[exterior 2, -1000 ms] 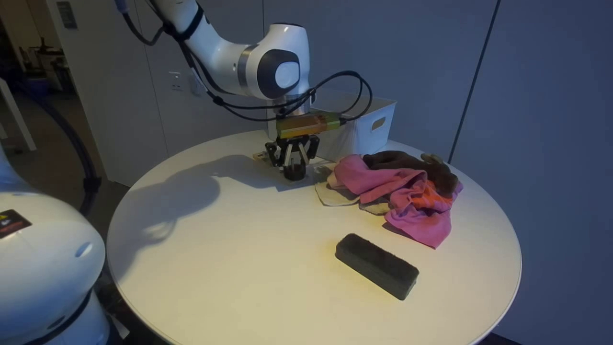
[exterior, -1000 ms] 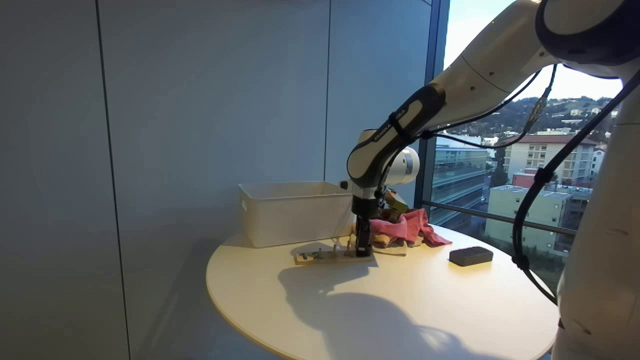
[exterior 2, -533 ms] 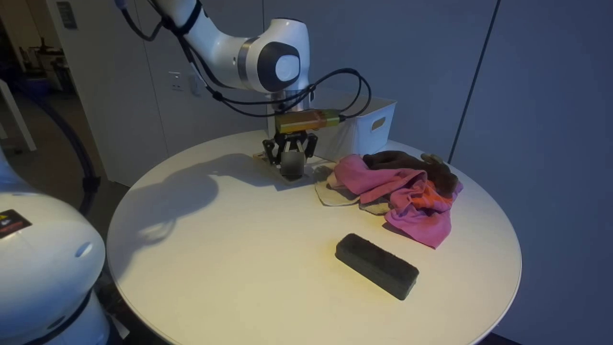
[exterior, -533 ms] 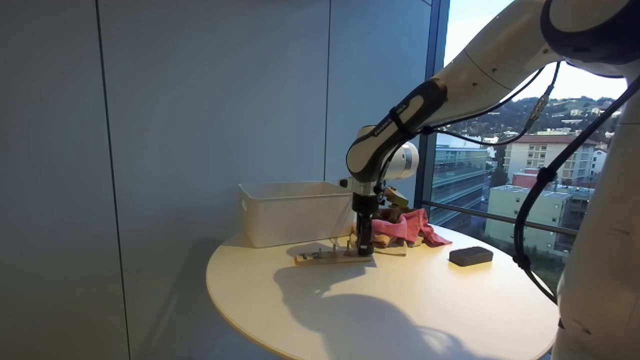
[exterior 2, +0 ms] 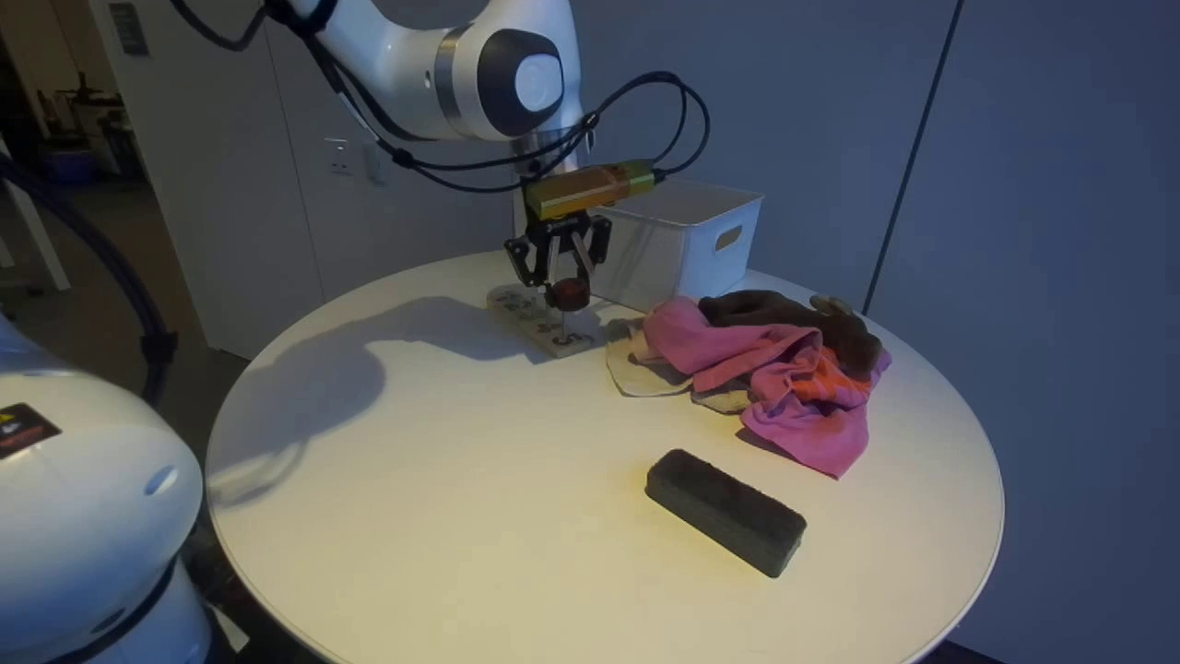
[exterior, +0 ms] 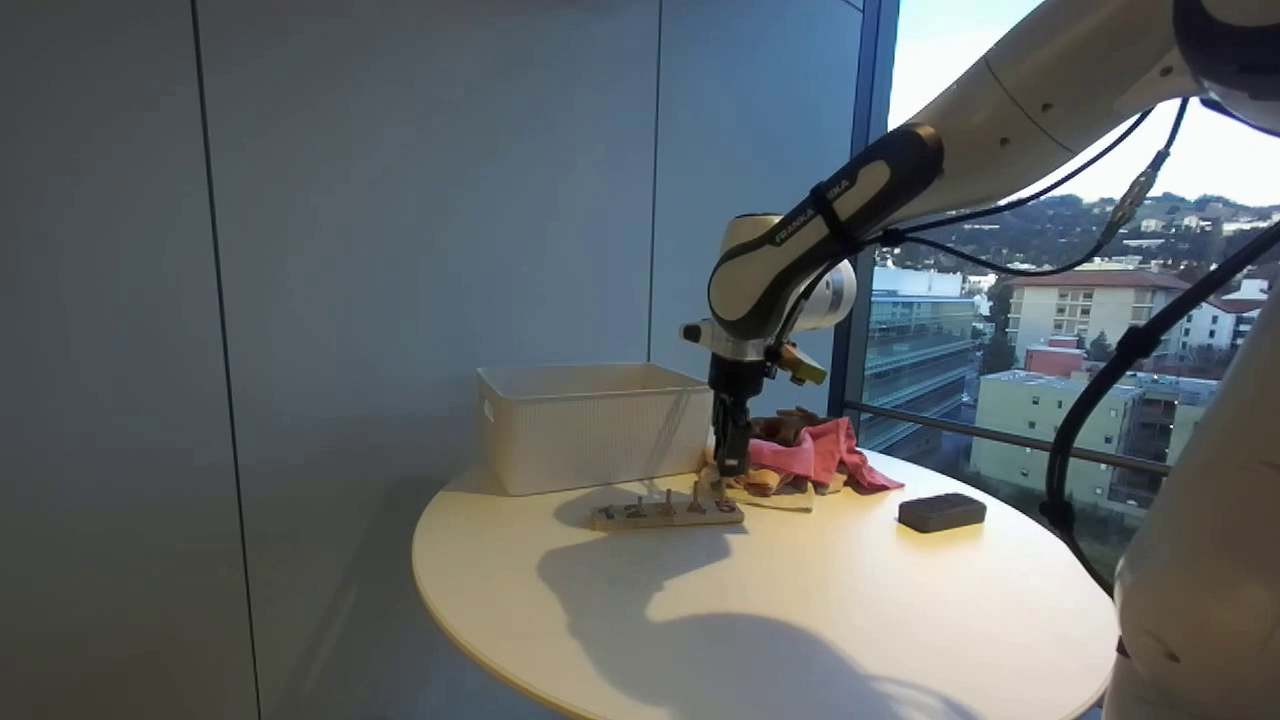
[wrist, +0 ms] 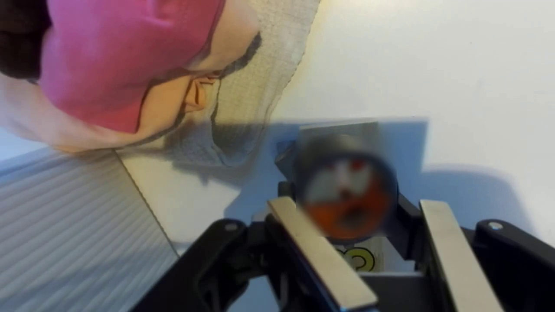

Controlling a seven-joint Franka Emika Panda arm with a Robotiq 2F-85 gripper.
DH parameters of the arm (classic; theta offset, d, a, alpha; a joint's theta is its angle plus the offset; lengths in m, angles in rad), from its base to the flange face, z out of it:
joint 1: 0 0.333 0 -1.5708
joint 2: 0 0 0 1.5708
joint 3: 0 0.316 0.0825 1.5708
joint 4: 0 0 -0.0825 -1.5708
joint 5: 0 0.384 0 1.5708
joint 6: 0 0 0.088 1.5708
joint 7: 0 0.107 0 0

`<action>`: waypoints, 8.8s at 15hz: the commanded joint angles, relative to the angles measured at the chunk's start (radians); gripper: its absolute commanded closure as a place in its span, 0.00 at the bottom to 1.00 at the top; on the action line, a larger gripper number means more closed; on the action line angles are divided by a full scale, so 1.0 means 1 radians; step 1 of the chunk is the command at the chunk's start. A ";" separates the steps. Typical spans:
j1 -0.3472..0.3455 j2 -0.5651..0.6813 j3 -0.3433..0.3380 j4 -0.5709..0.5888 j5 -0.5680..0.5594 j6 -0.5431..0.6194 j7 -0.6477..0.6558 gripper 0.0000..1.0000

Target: Move the rings to the fifth stick, then move them up the line

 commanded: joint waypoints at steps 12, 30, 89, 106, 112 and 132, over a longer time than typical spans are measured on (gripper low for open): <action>0.098 -0.058 0.001 -0.088 0.070 0.164 -0.381 0.74; 0.059 0.034 0.021 -0.066 0.055 0.215 -0.325 0.00; 0.007 0.150 0.056 0.073 0.015 0.052 -0.286 0.73; 0.075 -0.032 0.030 -0.101 -0.024 0.215 -0.564 0.73; 0.072 0.008 0.061 -0.103 -0.069 0.318 -0.599 0.73; 0.044 -0.008 0.085 -0.141 -0.113 0.358 -0.530 0.01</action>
